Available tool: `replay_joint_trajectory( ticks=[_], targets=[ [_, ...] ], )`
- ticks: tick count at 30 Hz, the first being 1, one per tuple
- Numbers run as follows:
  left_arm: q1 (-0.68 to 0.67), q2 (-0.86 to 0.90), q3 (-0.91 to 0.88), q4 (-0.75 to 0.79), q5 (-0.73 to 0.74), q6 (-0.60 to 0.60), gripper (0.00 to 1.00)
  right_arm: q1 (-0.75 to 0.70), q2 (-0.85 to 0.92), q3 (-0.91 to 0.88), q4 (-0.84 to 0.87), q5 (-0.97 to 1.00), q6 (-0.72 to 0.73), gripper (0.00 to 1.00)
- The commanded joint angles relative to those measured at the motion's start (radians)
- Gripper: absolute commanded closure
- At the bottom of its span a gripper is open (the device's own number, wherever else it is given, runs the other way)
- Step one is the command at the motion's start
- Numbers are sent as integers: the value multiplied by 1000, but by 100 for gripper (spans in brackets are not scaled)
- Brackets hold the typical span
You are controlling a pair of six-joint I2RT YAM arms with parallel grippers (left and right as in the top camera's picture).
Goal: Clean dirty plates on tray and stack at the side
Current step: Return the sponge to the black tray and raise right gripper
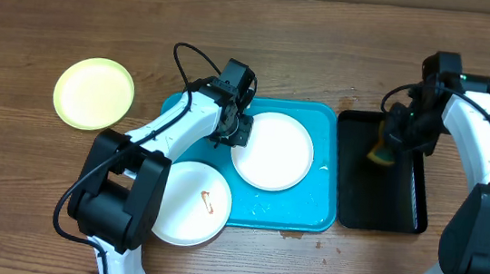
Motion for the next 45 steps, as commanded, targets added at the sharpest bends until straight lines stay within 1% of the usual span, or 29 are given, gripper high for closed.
replay_joint_trajectory(
  ticks=[1, 6, 7, 8, 10, 11, 12, 14, 18, 21, 26, 27, 28, 29, 33, 37, 40, 44, 45],
  targets=[
    [-6, 19, 0, 1, 4, 0, 95, 5, -24, -64, 47, 93, -7, 96],
    [-6, 19, 0, 0, 4, 0, 95, 6, -23, -141, 147, 93, -8, 96],
    [-6, 19, 0, 0, 4, 0, 94, 6, -23, -150, 159, 93, -8, 92],
    [-6, 19, 0, 0, 4, 0, 92, 6, -23, -152, 161, 93, -8, 81],
    [-6, 19, 0, 0, 4, 0, 87, 6, -24, -149, 159, 89, -8, 62],
    [-6, 19, 0, 0, 4, 0, 84, 6, -24, -139, 150, 84, -8, 54],
    [-6, 19, 0, 0, 4, 0, 81, 6, -24, -130, 142, 85, -8, 49],
    [-6, 19, 0, 1, 4, 0, 76, 5, -24, -102, 120, 85, -7, 44],
    [-6, 19, 0, 1, 4, 0, 74, 3, -24, -20, 73, 86, -8, 36],
    [-6, 19, 0, 0, 4, 0, 74, -15, -24, 42, 50, 102, -7, 28],
    [-7, 19, 0, -5, 27, 0, 76, -95, -24, 92, 56, 111, -6, 22],
    [-7, 19, 0, -7, 38, 0, 78, -117, -24, 92, 59, 111, -3, 18],
    [-7, 19, 0, -8, 51, 0, 79, -134, -23, 92, 59, 111, 1, 5],
    [-7, 19, 0, -8, 56, -3, 79, -153, -23, 90, 58, 109, 1, 0],
    [-7, 19, -1, -9, 54, -34, 78, -200, -23, 89, 52, 85, 0, 0],
    [-7, 19, -18, -9, 53, -34, 80, -206, -23, 89, 79, 85, 0, 0],
    [-7, 19, -19, -10, 53, -34, 83, -206, -23, 89, 90, 85, -1, 0],
    [-7, 19, -19, -10, 53, -34, 96, -206, -23, 89, 94, 85, 0, 0],
    [-7, 19, -19, -11, 53, -34, 96, -206, -23, 89, 94, 85, 0, 0]
  ],
)
